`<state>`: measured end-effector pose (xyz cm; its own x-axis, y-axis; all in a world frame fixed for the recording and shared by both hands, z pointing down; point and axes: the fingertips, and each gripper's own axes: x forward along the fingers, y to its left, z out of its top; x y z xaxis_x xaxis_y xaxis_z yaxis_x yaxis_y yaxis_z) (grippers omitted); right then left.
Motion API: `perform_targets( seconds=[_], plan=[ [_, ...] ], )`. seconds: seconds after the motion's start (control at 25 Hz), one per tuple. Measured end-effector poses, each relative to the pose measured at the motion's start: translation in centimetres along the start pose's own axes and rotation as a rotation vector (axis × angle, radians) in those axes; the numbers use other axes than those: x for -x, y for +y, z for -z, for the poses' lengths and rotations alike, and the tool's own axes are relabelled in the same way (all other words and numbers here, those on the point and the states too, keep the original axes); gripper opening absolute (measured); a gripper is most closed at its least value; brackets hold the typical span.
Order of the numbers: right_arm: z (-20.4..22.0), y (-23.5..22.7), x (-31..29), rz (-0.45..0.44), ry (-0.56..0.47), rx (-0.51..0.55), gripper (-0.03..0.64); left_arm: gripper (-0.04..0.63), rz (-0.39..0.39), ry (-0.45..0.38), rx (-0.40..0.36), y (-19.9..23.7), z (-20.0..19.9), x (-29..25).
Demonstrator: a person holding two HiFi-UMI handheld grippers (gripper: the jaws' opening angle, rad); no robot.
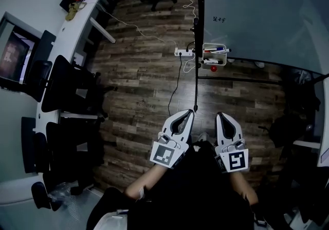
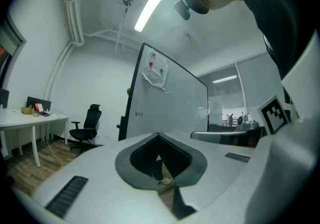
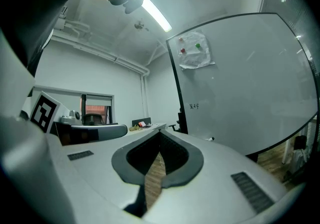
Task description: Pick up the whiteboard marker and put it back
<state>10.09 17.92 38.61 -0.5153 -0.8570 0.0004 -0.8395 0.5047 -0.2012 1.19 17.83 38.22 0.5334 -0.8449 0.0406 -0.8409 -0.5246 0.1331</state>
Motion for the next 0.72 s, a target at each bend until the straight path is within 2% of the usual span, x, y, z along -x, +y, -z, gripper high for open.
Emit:
perform_targets(
  seconds=[0.44, 0.56, 0.72],
  plan=[
    [0.5, -0.1, -2.1, 0.043, 0.008, 0.033, 0.014, 0.006, 0.055, -0.012, -0.006, 1.7, -0.2, -1.5],
    [1.0, -0.4, -2.7, 0.075, 0.051, 0.047, 0.014, 0.006, 0.067, -0.007, -0.003, 2.6, -0.2, -1.8],
    [0.4, 0.3, -3.8, 0.084, 0.020, 0.041, 0.014, 0.006, 0.084, -0.010, 0.008, 3.8, -0.4, -2.1]
  ],
)
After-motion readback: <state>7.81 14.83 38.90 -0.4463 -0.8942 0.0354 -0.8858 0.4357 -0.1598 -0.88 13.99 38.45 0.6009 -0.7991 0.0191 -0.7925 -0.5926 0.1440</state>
